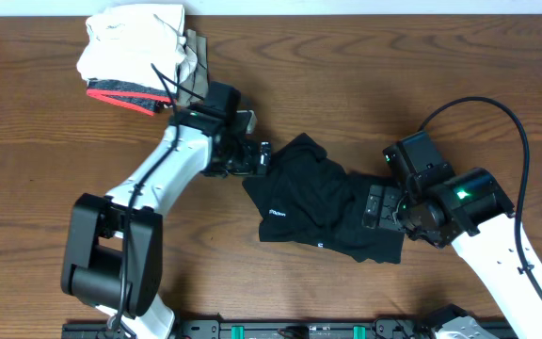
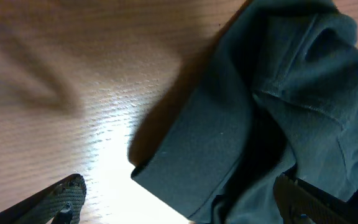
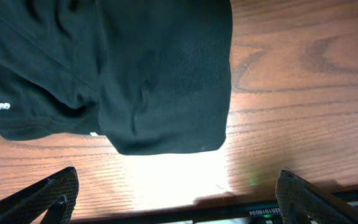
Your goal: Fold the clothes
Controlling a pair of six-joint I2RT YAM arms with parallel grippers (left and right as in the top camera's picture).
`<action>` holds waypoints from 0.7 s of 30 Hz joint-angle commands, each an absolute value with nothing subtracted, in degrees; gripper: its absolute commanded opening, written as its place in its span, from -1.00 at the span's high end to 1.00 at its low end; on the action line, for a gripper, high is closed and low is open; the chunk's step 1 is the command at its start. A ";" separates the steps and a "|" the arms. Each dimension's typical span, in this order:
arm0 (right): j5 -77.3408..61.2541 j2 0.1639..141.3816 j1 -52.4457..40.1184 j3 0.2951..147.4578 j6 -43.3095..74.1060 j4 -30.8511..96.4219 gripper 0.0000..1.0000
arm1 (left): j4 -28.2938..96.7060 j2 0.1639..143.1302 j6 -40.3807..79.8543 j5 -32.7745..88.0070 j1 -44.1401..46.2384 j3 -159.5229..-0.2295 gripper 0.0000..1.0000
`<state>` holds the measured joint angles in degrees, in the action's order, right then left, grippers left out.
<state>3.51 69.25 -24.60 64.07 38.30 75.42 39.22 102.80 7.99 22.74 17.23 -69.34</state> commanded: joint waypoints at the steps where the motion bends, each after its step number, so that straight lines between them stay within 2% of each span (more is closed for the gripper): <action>1: 4.45 69.28 -24.29 64.42 37.45 75.72 -0.99 | 39.03 104.09 1.26 29.76 14.22 -68.82 -0.95; 4: 4.21 69.28 -24.27 64.42 37.98 75.61 -0.97 | 39.16 104.95 -0.58 33.98 12.58 -68.82 -0.96; 5: 4.01 69.28 -24.27 64.40 38.65 75.59 -0.91 | 39.29 105.14 -1.45 35.31 12.43 -68.82 -0.96; 10: -2.39 69.34 -24.73 62.67 38.85 71.24 0.33 | 38.85 106.50 -2.98 37.06 12.56 -68.82 -0.96; 12: -3.95 69.58 -25.54 60.71 38.61 67.33 0.65 | 38.48 107.13 -2.90 37.06 12.56 -68.82 -0.96; 14: -5.41 70.30 -26.35 58.11 38.83 63.33 0.83 | 38.48 107.46 -2.74 37.06 12.53 -68.82 -0.96; 17: -5.98 71.99 -26.55 54.68 41.74 60.12 0.97 | 38.74 107.48 -2.50 37.04 12.56 -68.82 -0.96; 21: -1.17 75.00 -24.93 49.45 51.42 59.46 0.97 | 39.68 107.48 -2.52 36.82 12.56 -68.82 -0.96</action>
<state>-3.73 73.43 -25.67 52.23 43.99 59.48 39.05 106.74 -1.56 36.05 12.56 -69.34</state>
